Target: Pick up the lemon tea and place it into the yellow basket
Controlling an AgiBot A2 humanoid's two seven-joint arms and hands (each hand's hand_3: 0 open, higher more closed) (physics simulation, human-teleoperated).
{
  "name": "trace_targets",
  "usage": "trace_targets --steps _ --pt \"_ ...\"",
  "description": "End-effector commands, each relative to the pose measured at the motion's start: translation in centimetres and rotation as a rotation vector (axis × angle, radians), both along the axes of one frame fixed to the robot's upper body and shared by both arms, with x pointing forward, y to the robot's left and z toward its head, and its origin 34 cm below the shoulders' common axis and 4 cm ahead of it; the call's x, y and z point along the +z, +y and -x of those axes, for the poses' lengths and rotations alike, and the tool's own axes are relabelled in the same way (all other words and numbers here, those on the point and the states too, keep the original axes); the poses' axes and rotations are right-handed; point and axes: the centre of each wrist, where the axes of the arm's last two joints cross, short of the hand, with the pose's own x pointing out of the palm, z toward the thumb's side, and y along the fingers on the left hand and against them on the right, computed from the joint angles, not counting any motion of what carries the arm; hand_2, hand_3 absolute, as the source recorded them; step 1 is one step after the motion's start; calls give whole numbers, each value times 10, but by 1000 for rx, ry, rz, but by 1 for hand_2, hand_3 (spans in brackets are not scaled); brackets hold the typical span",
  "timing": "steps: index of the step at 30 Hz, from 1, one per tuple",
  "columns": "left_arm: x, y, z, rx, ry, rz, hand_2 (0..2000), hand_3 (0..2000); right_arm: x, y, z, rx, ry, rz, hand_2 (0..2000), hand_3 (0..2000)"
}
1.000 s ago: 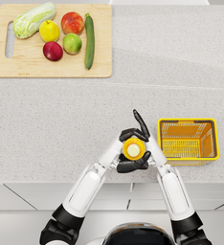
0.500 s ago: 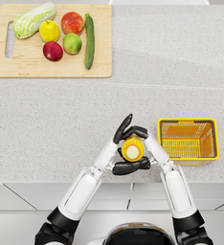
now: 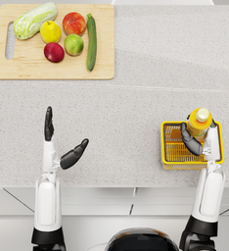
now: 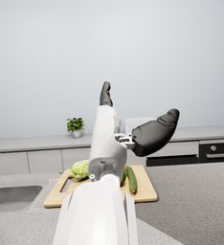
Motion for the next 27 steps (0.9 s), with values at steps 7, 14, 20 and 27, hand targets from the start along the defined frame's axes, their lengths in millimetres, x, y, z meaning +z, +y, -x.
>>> trace_targets --steps 7,14,20,27 --pt "11 -1 -17 2 -15 19 0 0 9 19 3 -76 -120 -35 0 367" --pt "59 36 -35 115 -139 64 0 0 76 -9 10 -198 -537 -32 0 0" --pt "39 39 -37 128 -75 80 0 0 54 -7 6 -195 -473 -38 0 0" --pt "36 43 -39 141 -61 91 0 0 48 -6 4 -191 -450 -38 0 0"
